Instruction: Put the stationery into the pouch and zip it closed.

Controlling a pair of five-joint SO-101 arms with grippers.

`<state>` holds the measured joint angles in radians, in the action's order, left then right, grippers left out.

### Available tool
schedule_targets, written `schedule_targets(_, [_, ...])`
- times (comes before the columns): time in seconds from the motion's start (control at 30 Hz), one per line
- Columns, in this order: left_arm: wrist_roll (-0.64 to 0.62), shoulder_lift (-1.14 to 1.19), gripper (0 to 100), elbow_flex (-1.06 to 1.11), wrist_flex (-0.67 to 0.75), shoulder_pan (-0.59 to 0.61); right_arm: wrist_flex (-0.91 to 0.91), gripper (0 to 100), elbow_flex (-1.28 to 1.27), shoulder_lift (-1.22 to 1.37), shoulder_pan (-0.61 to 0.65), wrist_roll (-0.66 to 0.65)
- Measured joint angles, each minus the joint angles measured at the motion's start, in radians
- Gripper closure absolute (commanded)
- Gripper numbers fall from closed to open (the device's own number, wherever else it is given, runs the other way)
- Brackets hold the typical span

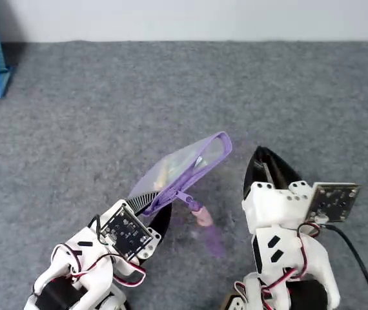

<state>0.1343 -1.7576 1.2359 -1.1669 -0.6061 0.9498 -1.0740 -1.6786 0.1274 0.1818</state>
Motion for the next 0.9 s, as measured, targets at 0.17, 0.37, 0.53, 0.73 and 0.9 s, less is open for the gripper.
schedule_targets(0.17, [-0.002,0.0,99,0.0,0.0,0.0,0.18,95.6,0.0,0.0,0.166,-0.035])
schedule_targets(0.37, [-0.002,0.0,99,0.0,0.0,0.002,0.365,73.5,0.038,0.0,0.324,-0.037])
schedule_targets(0.53, [-0.002,0.0,99,0.0,0.0,0.002,0.497,81.6,0.107,0.0,0.46,-0.037])
schedule_targets(0.73, [-0.002,0.0,99,0.0,0.0,0.002,0.505,79.4,0.114,0.0,0.663,-0.014])
schedule_targets(0.9, [-0.002,0.0,99,0.0,0.0,0.002,0.436,79.0,0.114,0.017,0.694,-0.014])
